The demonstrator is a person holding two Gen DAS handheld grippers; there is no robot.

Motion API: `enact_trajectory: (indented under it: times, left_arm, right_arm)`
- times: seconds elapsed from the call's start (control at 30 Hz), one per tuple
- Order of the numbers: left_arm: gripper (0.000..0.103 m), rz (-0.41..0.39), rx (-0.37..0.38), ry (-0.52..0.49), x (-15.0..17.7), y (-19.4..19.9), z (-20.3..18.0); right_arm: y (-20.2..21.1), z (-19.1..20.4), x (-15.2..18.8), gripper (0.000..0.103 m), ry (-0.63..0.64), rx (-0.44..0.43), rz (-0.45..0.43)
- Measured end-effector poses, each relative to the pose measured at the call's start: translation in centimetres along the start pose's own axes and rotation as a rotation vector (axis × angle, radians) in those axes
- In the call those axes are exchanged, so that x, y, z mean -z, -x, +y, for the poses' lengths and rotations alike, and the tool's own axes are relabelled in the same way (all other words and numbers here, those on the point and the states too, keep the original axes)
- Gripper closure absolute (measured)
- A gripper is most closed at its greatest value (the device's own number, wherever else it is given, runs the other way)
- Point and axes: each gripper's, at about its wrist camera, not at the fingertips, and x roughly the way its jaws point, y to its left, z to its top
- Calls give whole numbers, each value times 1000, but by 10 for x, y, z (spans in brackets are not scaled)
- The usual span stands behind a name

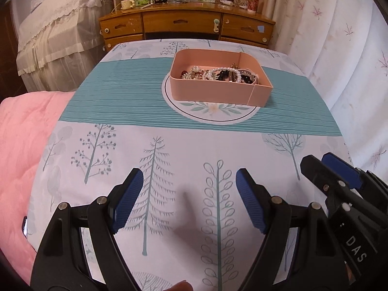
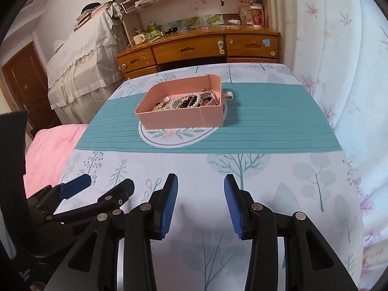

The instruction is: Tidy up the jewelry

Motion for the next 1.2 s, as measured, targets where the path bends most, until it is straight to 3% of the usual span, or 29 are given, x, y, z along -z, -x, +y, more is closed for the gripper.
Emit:
enact_trajectory:
  times: [0.27,1.2]
  left_arm:
    - [26,-41,-32,-10,6,15,-4]
    - [26,-21,-40,6,9,10,-6]
  right_arm:
    - [14,1,-1,62,6,5,-21]
    - [10,-1,-2,62,-5,-3,8]
